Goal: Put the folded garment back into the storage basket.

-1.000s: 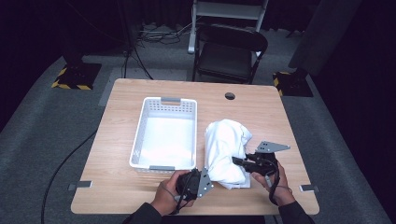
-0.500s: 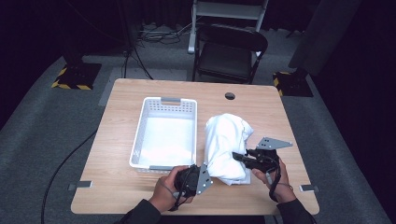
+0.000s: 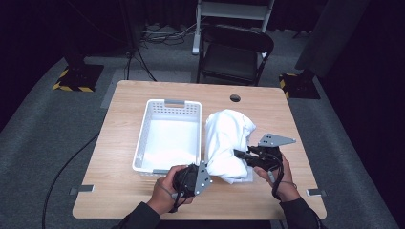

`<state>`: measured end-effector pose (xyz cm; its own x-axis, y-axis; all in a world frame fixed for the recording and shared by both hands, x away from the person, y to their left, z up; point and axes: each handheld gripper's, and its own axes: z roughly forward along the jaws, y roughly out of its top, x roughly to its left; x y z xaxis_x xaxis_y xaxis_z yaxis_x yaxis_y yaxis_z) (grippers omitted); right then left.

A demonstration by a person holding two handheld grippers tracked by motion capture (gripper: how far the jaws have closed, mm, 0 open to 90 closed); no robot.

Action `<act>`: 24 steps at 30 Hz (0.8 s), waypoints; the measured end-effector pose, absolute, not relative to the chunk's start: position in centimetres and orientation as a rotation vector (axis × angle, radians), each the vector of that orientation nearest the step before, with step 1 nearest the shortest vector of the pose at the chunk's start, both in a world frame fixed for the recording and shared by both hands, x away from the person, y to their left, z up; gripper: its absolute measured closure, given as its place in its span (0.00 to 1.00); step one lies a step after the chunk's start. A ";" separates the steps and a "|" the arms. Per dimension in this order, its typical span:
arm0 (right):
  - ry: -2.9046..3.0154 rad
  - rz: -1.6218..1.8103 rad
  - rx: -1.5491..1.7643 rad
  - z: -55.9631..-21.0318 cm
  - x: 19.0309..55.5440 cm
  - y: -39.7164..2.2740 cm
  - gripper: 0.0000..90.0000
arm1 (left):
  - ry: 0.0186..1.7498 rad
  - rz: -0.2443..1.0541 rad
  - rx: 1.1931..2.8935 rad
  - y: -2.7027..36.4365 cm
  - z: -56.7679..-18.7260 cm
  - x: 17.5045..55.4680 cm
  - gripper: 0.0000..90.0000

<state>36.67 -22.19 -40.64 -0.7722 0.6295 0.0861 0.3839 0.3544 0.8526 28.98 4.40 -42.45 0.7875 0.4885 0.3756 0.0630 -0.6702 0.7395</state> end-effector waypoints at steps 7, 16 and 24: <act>2.359 1.386 0.889 -39.9 37.0 -21.3 0.76 | 0.424 0.746 2.212 5.1 -42.0 29.0 0.81; 2.359 1.382 0.860 -39.3 37.4 -20.0 0.76 | 0.455 0.766 2.200 6.3 -41.5 29.2 0.81; 2.365 1.377 0.832 -38.9 38.0 -18.6 0.76 | 0.483 0.780 2.185 7.4 -41.3 29.3 0.81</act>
